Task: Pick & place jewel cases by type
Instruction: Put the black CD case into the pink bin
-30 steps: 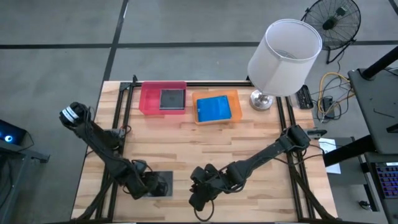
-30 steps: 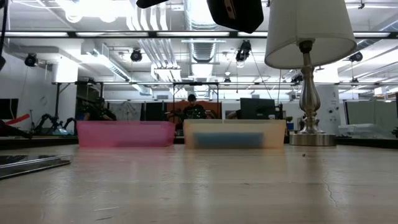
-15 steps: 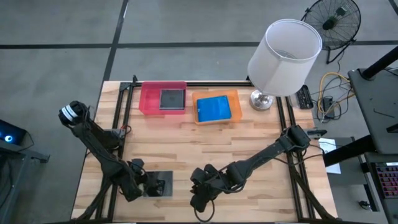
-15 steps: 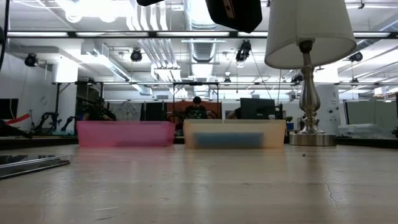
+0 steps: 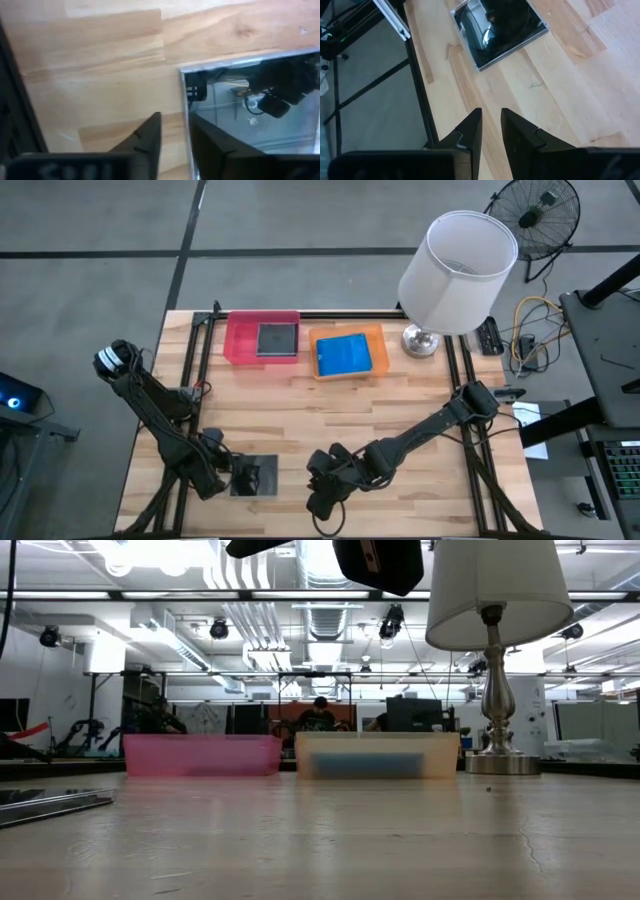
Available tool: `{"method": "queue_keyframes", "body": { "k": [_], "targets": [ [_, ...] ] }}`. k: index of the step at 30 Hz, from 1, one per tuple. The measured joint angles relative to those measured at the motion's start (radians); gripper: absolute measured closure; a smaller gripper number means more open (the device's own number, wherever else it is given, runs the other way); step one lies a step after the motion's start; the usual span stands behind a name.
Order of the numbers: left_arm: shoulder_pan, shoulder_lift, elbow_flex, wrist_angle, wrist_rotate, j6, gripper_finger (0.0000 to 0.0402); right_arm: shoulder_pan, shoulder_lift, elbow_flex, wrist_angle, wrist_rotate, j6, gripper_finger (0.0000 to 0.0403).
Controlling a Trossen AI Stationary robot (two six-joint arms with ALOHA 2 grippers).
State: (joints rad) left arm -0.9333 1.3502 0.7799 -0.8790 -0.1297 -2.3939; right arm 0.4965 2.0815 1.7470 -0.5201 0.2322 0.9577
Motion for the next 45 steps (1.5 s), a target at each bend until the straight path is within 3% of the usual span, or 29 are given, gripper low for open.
{"method": "queue_keyframes", "body": {
  "k": [3, 7, 28, 38, 45],
  "targets": [
    [0.000, 0.000, 0.000, -0.017, 0.000, 0.003, 0.0379, 0.000, 0.000, 0.000, 0.000, 0.003, 0.000, 0.0333],
    [0.000, 0.005, -0.009, -0.019, 0.001, 0.003, 0.0399, 0.000, 0.000, 0.000, 0.000, 0.003, -0.001, 0.0328],
    [-0.018, 0.193, -0.020, 0.168, 0.065, -0.007, 0.0401, 0.000, 0.000, 0.000, 0.000, 0.005, 0.015, 0.0331],
    [0.030, 0.196, 0.012, 0.209, 0.070, -0.010, 0.0401, -0.002, 0.000, 0.000, -0.042, 0.007, 0.044, 0.0334],
    [0.067, 0.199, 0.018, 0.248, 0.066, -0.012, 0.0401, -0.002, 0.000, 0.000, -0.184, 0.059, 0.210, 0.0343]
  ]
}}
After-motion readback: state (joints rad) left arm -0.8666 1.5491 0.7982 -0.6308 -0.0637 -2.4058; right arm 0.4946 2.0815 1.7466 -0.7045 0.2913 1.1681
